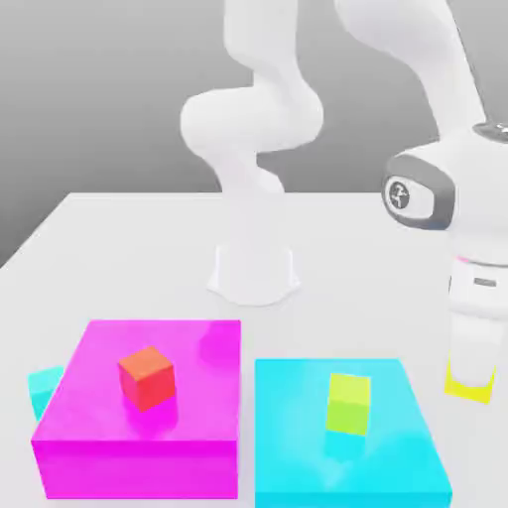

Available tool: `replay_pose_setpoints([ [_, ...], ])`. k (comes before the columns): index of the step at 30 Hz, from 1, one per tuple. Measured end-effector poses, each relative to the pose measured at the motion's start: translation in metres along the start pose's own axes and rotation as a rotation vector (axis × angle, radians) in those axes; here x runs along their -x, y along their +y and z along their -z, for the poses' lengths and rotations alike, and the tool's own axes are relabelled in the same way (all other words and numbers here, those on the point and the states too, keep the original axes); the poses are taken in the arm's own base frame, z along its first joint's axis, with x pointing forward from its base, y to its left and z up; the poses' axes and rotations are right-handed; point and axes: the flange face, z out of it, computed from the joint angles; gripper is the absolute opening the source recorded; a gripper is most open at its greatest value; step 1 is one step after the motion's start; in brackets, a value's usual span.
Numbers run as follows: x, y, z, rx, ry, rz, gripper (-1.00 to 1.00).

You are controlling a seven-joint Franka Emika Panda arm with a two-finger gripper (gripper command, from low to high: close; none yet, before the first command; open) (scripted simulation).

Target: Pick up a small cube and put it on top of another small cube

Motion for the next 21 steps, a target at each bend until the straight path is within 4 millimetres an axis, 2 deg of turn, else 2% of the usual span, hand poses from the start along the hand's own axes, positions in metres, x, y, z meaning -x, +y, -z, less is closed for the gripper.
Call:
replay_pose_setpoints([
  [6,-0.03,0.103,0.027,0.017,0.048,0.023,-1.0],
  [10,-0.021,0.195,0.034,0.046,0.036,0.011,-1.0],
  [15,0.019,0.307,0.041,0.073,0.001,-0.008,-1.0],
  [18,0.056,0.369,0.047,0.082,-0.021,-0.019,-1.0],
  [21,0.101,0.425,0.054,0.087,-0.044,-0.031,-1.0],
])
